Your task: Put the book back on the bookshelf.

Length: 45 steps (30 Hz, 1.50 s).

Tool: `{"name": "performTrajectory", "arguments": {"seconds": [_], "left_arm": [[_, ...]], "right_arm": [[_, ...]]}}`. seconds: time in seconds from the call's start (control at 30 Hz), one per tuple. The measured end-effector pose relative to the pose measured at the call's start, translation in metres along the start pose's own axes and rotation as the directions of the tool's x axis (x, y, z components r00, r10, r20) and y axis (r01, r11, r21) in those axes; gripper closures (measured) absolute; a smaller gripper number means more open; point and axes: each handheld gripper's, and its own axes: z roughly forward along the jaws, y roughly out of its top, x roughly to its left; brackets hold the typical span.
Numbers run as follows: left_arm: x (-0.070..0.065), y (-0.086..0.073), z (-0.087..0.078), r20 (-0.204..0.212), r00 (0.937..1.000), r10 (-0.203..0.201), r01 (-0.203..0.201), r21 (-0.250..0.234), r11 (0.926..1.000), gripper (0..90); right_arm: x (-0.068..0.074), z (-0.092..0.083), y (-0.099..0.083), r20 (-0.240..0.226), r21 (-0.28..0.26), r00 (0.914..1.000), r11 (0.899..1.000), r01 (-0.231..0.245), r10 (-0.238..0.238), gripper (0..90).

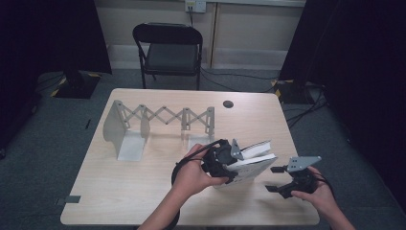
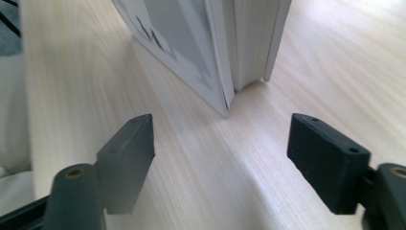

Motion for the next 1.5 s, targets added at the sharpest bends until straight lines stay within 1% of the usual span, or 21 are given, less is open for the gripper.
{"name": "performTrajectory", "arguments": {"seconds": [0.1,0.23,0.3,0.4,0.43,0.5,0.63,0.67,0.7,0.77,0.8,0.83,0.97,1.1,1.13,1.17,1.23,1.37,1.4,1.43,1.5], "left_arm": [[0.004,0.000,0.000,0.010,0.9999,-0.008,0.008,0.005,1.0000,48.1],[0.008,0.003,0.000,0.014,0.9997,-0.021,0.021,0.012,0.9997,47.1],[0.009,0.005,0.000,0.018,0.9998,-0.012,0.011,0.031,0.9995,45.6],[0.012,0.009,0.001,0.026,0.9991,-0.033,0.033,0.029,0.9991,43.9],[0.013,0.011,0.000,0.027,0.9991,-0.033,0.032,0.026,0.9991,43.5],[0.013,0.015,0.001,0.024,0.9993,-0.030,0.029,0.038,0.9989,42.7],[0.016,0.023,0.002,0.036,0.9990,-0.027,0.025,0.074,0.9969,41.6],[0.016,0.024,0.003,0.036,0.9988,-0.033,0.030,0.086,0.9959,41.5],[0.017,0.025,0.004,0.035,0.9989,-0.030,0.026,0.094,0.9952,41.5],[0.018,0.028,0.004,0.043,0.9986,-0.030,0.025,0.115,0.9931,41.5],[0.019,0.030,0.005,0.048,0.9981,-0.039,0.033,0.126,0.9915,41.5],[0.019,0.031,0.005,0.050,0.9981,-0.036,0.029,0.137,0.9902,41.5],[0.022,0.037,0.011,0.059,0.9964,-0.061,0.048,0.196,0.9794,40.7],[0.026,0.039,0.012,0.067,0.9953,-0.070,0.054,0.214,0.9753,40.0],[0.026,0.039,0.012,0.060,0.9951,-0.079,0.065,0.212,0.9751,40.0],[0.028,0.039,0.012,0.056,0.9959,-0.071,0.057,0.216,0.9747,40.1],[0.029,0.039,0.012,0.046,0.9961,-0.076,0.064,0.224,0.9726,40.1],[0.029,0.042,0.012,0.050,0.9954,-0.081,0.067,0.245,0.9672,40.9],[0.028,0.042,0.013,0.048,0.9956,-0.080,0.065,0.248,0.9665,41.0],[0.028,0.044,0.013,0.048,0.9963,-0.071,0.056,0.262,0.9634,41.1],[0.028,0.046,0.014,0.049,0.9968,-0.063,0.048,0.271,0.9615,41.1]], "right_arm": [[0.003,0.010,-0.008,0.015,0.012,0.9998,1.000,-0.010,0.010,22.6],[0.007,0.019,-0.016,0.050,0.050,0.9987,0.999,0.004,-0.006,21.0],[0.009,0.023,-0.019,0.078,0.069,0.9969,0.998,0.007,-0.012,20.0],[0.009,0.027,-0.024,0.092,0.071,0.9957,0.997,-0.003,-0.004,18.9],[0.009,0.028,-0.026,0.093,0.066,0.9956,0.998,-0.008,0.002,18.4],[0.009,0.028,-0.027,0.097,0.059,0.9952,0.998,-0.019,0.014,18.0],[0.008,0.027,-0.029,0.101,0.054,0.9943,0.998,-0.038,0.032,16.9],[0.008,0.027,-0.030,0.105,0.048,0.9939,0.998,-0.042,0.036,16.0],[0.008,0.027,-0.031,0.109,0.040,0.9933,0.998,-0.045,0.041,15.6],[0.009,0.026,-0.033,0.115,0.026,0.9923,0.998,-0.049,0.046,15.4],[0.009,0.026,-0.034,0.117,0.020,0.9920,0.999,-0.050,0.048,15.4],[0.009,0.026,-0.034,0.117,0.013,0.9918,0.998,-0.053,0.052,15.4],[0.009,0.026,-0.035,0.121,0.004,0.9911,0.998,-0.055,0.054,15.4],[0.010,0.026,-0.036,0.124,0.002,0.9907,0.998,-0.057,0.056,15.4],[0.010,0.026,-0.036,0.124,0.001,0.9906,0.998,-0.057,0.057,15.4],[0.010,0.026,-0.036,0.125,0.001,0.9906,0.998,-0.057,0.057,15.4],[0.010,0.026,-0.036,0.125,0.002,0.9905,0.998,-0.058,0.058,15.4],[0.010,0.026,-0.036,0.126,0.001,0.9902,0.998,-0.060,0.060,15.4],[0.010,0.027,-0.036,0.127,0.000,0.9900,0.998,-0.061,0.061,15.5],[0.010,0.026,-0.036,0.128,0.001,0.9900,0.998,-0.062,0.061,15.5],[0.010,0.027,-0.036,0.128,0.000,0.9898,0.998,-0.063,0.063,15.5]]}}
